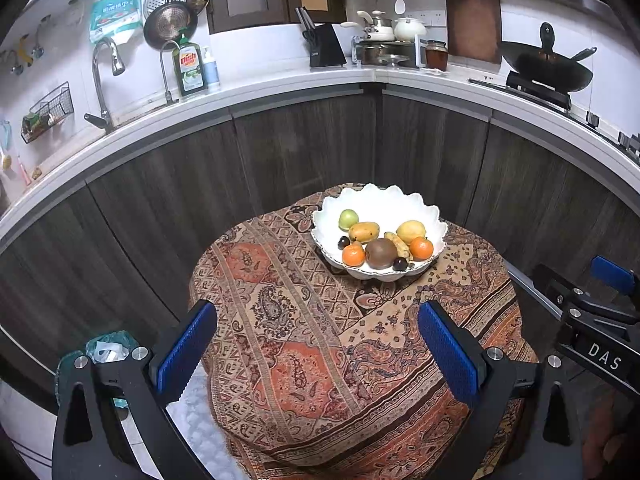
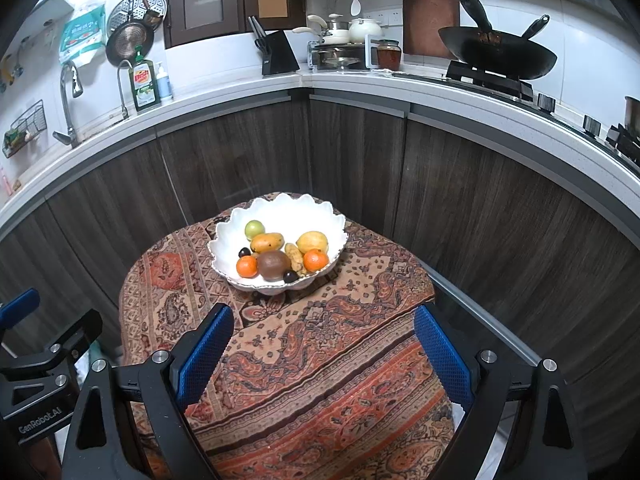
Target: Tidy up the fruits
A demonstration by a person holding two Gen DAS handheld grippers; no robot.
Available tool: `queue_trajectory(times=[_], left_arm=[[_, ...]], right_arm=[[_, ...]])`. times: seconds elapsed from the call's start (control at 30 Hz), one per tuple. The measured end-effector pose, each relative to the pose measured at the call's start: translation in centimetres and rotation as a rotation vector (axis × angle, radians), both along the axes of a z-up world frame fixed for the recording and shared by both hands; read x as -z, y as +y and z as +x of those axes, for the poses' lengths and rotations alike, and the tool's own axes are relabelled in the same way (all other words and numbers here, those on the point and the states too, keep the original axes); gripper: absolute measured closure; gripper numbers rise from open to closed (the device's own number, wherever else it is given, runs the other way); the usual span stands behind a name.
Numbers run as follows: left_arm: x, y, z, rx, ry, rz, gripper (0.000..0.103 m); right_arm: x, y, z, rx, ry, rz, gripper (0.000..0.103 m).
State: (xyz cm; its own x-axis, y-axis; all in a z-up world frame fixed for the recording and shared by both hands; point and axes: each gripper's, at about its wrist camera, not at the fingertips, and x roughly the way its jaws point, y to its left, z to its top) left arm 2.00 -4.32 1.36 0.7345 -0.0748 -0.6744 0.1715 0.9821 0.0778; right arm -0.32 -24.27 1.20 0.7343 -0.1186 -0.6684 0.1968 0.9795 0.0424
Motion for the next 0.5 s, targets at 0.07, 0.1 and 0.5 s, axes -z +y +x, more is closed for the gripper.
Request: queue_trajectory(times=[0.07, 0.1, 0.5], left_arm=[[0.02, 0.00, -0.01, -0.001, 0.001, 0.000, 0.001], [0.02, 0.01, -0.03, -0.002, 0.002, -0.001, 0.001], [0.32, 0.22, 0.15, -0.008, 0.006, 0.000, 0.001]], right_arm=[[0.00, 0.01, -0.01, -0.001, 0.000, 0.000, 0.011], [-0.01, 0.01, 0.00, 0.000, 0.000, 0.000, 0.011], [0.06, 0.04, 0.06, -0.001, 0.003, 0.000, 0.010]])
